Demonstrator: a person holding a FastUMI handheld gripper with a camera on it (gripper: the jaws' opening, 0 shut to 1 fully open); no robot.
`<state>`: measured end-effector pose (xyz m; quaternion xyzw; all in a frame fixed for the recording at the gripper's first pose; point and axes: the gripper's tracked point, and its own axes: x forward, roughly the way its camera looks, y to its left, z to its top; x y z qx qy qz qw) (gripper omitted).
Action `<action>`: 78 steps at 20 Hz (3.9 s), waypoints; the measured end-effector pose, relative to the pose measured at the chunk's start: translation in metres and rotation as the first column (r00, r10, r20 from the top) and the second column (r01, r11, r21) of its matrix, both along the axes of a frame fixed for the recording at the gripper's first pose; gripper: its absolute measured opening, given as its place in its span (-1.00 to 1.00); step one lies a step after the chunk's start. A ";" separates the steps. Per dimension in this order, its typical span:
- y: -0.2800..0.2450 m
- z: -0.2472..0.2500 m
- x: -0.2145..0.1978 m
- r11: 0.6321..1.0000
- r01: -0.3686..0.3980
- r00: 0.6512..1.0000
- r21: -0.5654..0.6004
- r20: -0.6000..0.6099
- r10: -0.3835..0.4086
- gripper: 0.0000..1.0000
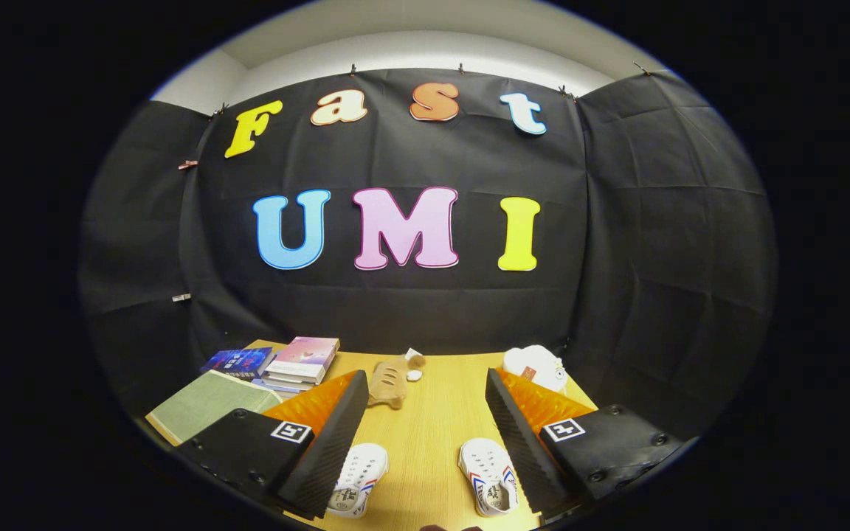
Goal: Open the storage box then place both shoes into the box .Put the left shoe in first, then the right shoe, with the right side of both shoes facing outward in a uniform manner.
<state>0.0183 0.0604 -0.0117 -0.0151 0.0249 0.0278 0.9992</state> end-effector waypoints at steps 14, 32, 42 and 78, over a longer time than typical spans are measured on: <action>0.138 -0.079 -0.016 0.869 -0.400 0.850 0.290 -0.238 0.471 0.97; 0.266 -0.216 -0.066 0.495 -0.358 0.302 0.792 -0.403 0.864 0.96; 0.287 -0.208 -0.062 0.317 -0.121 0.210 0.941 -0.288 0.934 0.92; 0.367 -0.050 -0.072 0.430 -0.277 0.250 0.859 -0.368 0.896 -0.90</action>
